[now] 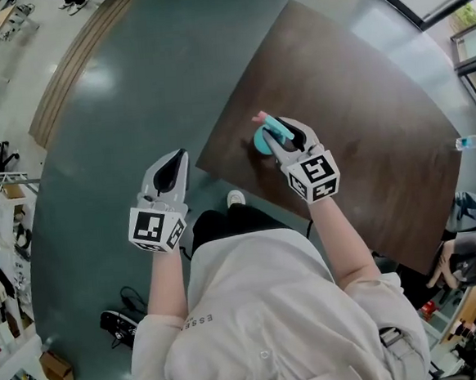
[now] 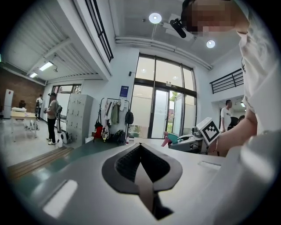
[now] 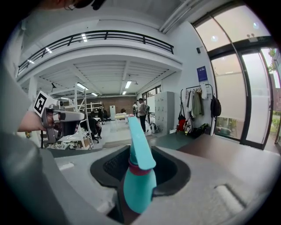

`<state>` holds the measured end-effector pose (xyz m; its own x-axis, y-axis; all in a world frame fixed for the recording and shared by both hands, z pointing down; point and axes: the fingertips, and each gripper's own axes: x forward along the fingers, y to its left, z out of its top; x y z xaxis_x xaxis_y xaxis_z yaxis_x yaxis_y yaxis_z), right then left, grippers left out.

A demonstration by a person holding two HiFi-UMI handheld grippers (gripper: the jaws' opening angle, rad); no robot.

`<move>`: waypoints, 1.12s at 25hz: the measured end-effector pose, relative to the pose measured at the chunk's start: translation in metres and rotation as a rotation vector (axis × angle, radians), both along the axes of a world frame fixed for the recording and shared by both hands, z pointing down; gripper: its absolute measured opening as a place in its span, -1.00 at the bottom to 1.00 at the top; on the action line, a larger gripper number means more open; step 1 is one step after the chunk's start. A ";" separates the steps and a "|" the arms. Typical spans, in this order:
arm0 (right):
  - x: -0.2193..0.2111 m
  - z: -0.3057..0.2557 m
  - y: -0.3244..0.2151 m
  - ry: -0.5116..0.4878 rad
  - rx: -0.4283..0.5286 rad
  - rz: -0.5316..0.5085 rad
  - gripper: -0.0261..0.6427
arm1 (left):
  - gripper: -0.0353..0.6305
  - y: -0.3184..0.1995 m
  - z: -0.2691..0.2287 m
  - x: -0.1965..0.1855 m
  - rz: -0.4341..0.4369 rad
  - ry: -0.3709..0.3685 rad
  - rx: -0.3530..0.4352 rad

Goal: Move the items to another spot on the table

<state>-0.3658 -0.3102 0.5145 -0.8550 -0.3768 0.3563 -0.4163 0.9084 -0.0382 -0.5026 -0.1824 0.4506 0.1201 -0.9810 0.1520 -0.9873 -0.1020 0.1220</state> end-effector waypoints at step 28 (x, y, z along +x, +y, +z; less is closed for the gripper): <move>-0.011 0.043 -0.055 -0.039 -0.060 0.120 -0.21 | -0.84 -0.095 0.050 0.003 0.159 0.061 -0.110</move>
